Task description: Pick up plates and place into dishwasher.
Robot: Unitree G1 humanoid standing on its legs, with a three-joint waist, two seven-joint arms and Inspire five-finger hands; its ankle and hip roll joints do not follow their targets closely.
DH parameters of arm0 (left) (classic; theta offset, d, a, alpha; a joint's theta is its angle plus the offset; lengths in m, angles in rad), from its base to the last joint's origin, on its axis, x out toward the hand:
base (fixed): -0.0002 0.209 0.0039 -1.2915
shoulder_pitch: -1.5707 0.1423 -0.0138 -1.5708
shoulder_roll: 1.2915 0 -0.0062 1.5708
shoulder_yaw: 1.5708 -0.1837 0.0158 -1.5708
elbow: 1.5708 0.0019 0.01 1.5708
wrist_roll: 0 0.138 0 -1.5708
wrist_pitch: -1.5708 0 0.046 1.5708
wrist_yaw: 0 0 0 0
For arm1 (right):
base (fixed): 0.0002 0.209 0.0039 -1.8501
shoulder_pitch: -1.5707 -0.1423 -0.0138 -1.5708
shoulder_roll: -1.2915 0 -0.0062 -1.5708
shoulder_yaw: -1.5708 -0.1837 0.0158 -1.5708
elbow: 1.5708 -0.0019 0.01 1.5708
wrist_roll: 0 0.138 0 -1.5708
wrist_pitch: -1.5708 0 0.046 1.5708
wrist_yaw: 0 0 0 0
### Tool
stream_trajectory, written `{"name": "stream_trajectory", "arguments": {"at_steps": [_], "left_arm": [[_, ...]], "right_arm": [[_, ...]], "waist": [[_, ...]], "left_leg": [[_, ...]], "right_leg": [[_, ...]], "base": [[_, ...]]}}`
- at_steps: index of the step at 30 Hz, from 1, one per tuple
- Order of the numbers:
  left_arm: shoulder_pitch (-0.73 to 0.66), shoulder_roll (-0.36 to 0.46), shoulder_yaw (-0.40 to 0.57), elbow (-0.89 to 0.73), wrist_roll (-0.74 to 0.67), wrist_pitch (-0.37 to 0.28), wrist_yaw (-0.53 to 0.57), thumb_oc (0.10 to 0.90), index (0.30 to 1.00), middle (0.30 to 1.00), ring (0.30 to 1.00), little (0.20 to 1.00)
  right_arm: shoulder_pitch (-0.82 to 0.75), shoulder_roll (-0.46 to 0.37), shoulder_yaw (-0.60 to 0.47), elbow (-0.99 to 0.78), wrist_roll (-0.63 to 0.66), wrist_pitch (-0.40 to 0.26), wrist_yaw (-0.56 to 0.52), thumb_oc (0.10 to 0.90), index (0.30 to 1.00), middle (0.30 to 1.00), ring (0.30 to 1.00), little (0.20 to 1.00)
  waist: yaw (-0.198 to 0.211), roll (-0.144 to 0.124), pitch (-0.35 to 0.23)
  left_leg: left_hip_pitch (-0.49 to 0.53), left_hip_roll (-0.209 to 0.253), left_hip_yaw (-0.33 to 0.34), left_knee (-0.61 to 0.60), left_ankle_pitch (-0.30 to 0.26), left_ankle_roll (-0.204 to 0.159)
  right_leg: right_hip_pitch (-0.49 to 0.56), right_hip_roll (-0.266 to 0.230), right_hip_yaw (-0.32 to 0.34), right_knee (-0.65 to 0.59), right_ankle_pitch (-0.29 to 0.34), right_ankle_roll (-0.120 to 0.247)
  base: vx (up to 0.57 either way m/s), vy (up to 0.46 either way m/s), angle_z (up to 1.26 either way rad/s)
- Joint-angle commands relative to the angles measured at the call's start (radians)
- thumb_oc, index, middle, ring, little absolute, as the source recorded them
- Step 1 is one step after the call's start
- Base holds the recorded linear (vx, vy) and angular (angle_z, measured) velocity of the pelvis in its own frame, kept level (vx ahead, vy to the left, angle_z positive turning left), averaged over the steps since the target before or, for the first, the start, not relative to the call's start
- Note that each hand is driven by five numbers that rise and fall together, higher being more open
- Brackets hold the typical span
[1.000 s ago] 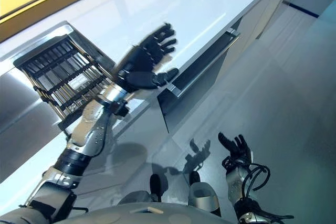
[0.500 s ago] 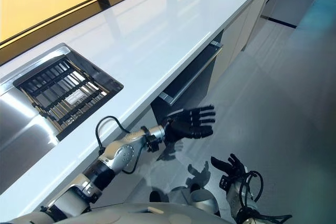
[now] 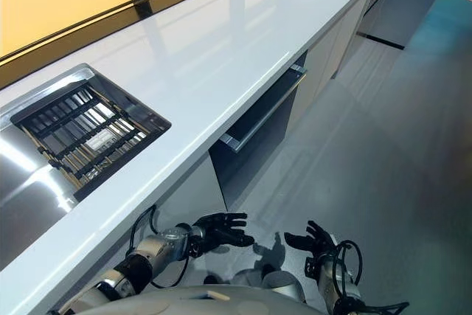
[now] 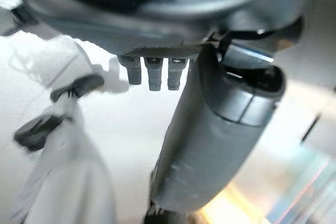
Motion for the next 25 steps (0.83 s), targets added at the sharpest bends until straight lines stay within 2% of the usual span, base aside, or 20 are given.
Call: {"name": "stream_trajectory", "arguments": {"at_steps": [1, 4, 12, 18, 25], "left_arm": [[-0.011, -0.031, 0.08, 0.091, 0.086, -0.138, 0.006, 0.8, 0.9, 0.9, 0.9, 0.9], [0.016, -0.015, 0.128, 0.172, 0.113, -0.194, 0.044, 0.8, 0.9, 0.9, 0.9, 0.9], [0.072, 0.01, 0.216, 0.27, 0.142, -0.261, 0.096, 0.8, 0.9, 0.9, 0.9, 0.9], [0.106, 0.013, 0.277, 0.3, 0.083, -0.257, 0.08, 0.8, 0.9, 0.9, 0.9, 0.9], [0.141, 0.005, 0.29, 0.324, 0.112, -0.275, 0.05, 0.8, 0.9, 0.9, 0.9, 0.9]], "right_arm": [[-0.029, -0.038, -0.028, -0.019, -0.034, -0.032, 0.026, 0.8, 0.9, 0.9, 0.9, 0.9], [-0.033, -0.033, -0.007, 0.01, -0.081, -0.028, 0.045, 0.8, 0.9, 0.9, 0.9, 0.9], [-0.039, -0.034, 0.03, 0.049, -0.146, 0.016, 0.117, 0.8, 0.9, 0.9, 0.9, 0.9], [-0.04, -0.031, 0.027, 0.08, -0.143, 0.025, 0.14, 0.8, 0.9, 0.9, 0.9, 0.9], [-0.042, -0.026, 0.025, 0.11, -0.149, 0.047, 0.162, 0.8, 0.9, 0.9, 0.9, 0.9]], "waist": [[0.029, 0.028, 0.018], [0.049, 0.025, 0.016], [0.08, 0.029, 0.005], [0.099, 0.035, 0.003], [0.119, 0.042, 0.004]], "left_leg": [[0.009, -0.053, 0.049, 0.006, -0.082, 0.061], [0.007, -0.052, 0.037, 0.006, -0.08, 0.055], [0.005, -0.052, -0.002, 0.006, -0.076, 0.043], [0.007, -0.056, -0.022, 0.006, -0.072, 0.037], [0.008, -0.064, -0.049, 0.006, -0.069, 0.036]], "right_leg": [[-0.038, 0.066, 0.002, 0.022, 0.037, 0.03], [-0.029, 0.068, -0.02, 0.012, 0.033, 0.024], [-0.003, 0.07, -0.053, -0.01, 0.019, 0.012], [0.01, 0.066, -0.08, -0.012, 0.01, 0.007], [0.022, 0.062, -0.103, -0.011, 0.0, 0.001]], "base": [[0.0, 0.0, 0.0], [-0.01, -0.019, 0.09], [0.01, -0.004, 0.05], [0.01, 0.008, 0.12], [0.01, 0.011, 0.11]]}}
